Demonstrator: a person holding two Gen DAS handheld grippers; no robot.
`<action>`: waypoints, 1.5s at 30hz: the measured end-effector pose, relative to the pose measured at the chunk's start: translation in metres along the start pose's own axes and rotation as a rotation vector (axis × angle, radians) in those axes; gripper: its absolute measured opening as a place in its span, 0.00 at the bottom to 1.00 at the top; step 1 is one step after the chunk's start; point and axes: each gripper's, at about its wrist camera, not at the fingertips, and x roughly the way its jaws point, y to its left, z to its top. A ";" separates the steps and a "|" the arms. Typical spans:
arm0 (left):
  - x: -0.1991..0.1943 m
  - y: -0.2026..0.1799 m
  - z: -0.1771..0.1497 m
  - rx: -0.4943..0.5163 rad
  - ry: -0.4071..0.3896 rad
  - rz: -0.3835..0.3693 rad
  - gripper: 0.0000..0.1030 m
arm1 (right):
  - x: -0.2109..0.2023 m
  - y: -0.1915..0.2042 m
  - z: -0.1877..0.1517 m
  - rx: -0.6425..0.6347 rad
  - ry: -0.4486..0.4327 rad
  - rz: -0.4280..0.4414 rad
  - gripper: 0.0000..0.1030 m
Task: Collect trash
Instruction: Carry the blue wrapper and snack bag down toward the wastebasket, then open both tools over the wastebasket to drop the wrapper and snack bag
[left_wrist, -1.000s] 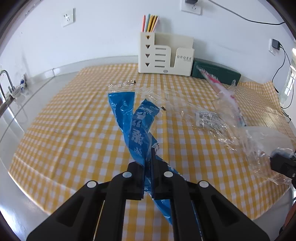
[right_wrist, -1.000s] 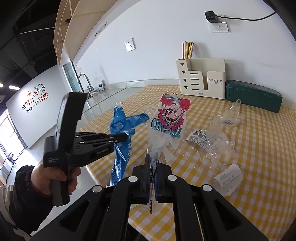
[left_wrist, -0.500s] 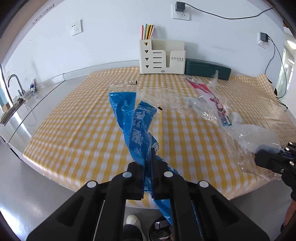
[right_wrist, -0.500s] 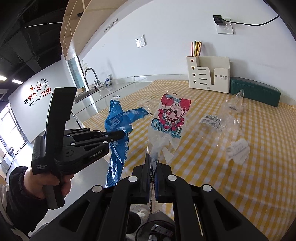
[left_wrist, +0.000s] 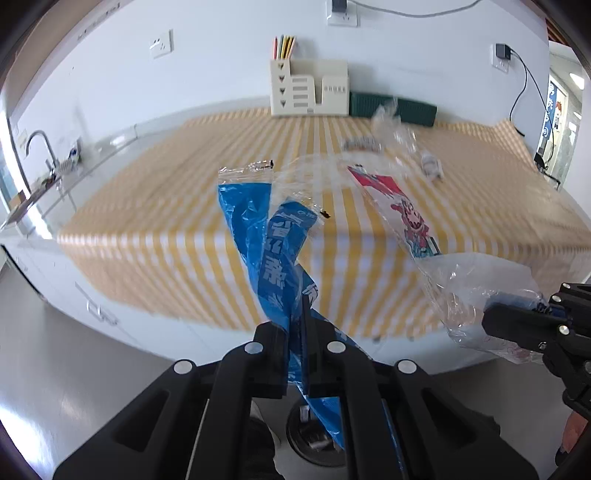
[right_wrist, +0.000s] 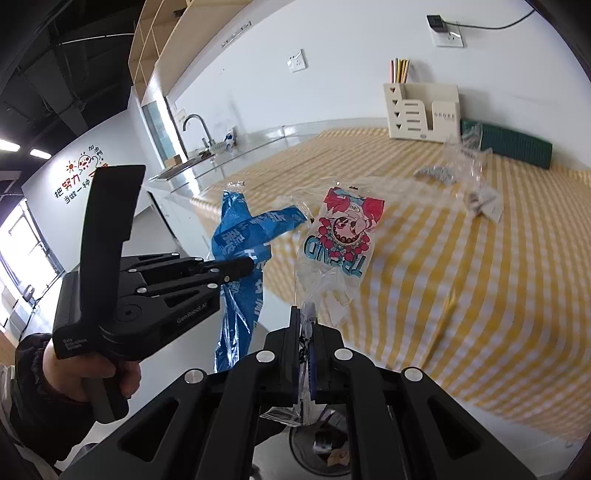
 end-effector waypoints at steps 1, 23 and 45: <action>0.000 -0.002 -0.009 -0.007 0.010 -0.002 0.05 | -0.001 0.001 -0.008 0.002 0.008 0.007 0.08; 0.055 -0.046 -0.193 -0.082 0.191 0.014 0.06 | 0.062 -0.025 -0.195 0.129 0.315 0.117 0.08; 0.270 -0.050 -0.299 -0.016 0.471 -0.048 0.06 | 0.267 -0.135 -0.303 0.418 0.657 0.112 0.08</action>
